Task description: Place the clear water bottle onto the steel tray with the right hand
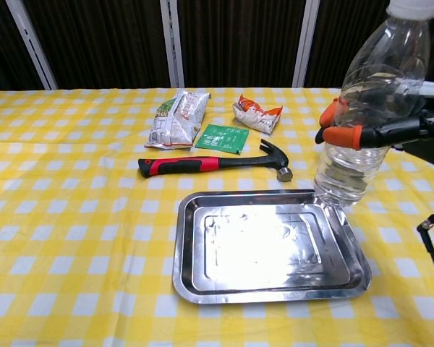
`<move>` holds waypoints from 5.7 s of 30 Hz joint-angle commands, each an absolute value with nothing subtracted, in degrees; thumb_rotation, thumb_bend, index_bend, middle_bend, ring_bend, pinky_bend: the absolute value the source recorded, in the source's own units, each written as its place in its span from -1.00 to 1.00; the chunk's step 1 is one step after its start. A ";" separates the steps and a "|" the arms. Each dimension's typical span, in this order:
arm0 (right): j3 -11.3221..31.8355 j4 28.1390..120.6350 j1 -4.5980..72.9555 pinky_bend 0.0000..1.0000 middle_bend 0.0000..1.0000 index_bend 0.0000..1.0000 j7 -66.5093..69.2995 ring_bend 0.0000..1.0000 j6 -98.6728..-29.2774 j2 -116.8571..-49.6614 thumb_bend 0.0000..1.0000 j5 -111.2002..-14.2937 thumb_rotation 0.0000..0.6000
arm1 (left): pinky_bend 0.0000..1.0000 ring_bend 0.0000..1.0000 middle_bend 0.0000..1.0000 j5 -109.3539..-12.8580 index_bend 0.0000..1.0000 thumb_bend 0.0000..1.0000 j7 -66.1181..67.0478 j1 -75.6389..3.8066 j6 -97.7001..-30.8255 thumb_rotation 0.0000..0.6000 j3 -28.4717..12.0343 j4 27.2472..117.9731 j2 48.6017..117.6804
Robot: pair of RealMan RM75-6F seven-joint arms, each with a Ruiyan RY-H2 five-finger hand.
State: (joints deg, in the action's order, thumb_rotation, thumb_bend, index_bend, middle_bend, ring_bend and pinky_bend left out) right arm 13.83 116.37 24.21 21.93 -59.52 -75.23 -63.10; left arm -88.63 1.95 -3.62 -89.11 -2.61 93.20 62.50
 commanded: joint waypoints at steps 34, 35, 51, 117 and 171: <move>15.37 119.99 24.72 -1.00 0.36 0.77 23.37 -0.37 -53.26 -65.07 1.00 -54.38 1.00 | -1.00 -1.00 -1.00 -88.20 -0.90 -0.62 1.39 -3.30 -89.64 1.00 -2.79 93.40 62.21; 14.94 119.04 24.45 -1.00 0.36 0.77 23.92 -0.37 -53.26 -66.09 1.00 -55.80 1.00 | -1.00 -1.00 -1.00 -88.19 -0.90 -0.62 1.32 -3.25 -89.74 1.00 -2.81 93.41 62.18; 25.42 134.99 21.79 -1.00 0.36 0.77 23.26 -0.37 -60.73 -45.70 1.00 -59.01 1.00 | -1.00 -1.00 -1.00 -87.96 -0.90 -0.62 0.42 -3.13 -89.78 1.00 -2.89 93.58 61.76; 11.28 107.74 14.76 -1.00 0.36 0.77 46.86 -0.37 -51.90 -52.95 1.00 -71.36 1.00 | -1.00 -1.00 -1.00 -87.38 -0.90 -0.62 0.24 -2.79 -89.83 1.00 -3.04 94.34 61.34; 7.03 104.61 11.89 -1.00 0.36 0.77 50.75 -0.37 -56.84 -56.00 1.00 -78.25 1.00 | -1.00 -1.00 -1.00 -85.56 -0.91 -0.62 0.58 -3.35 -87.69 1.00 -3.24 94.75 61.10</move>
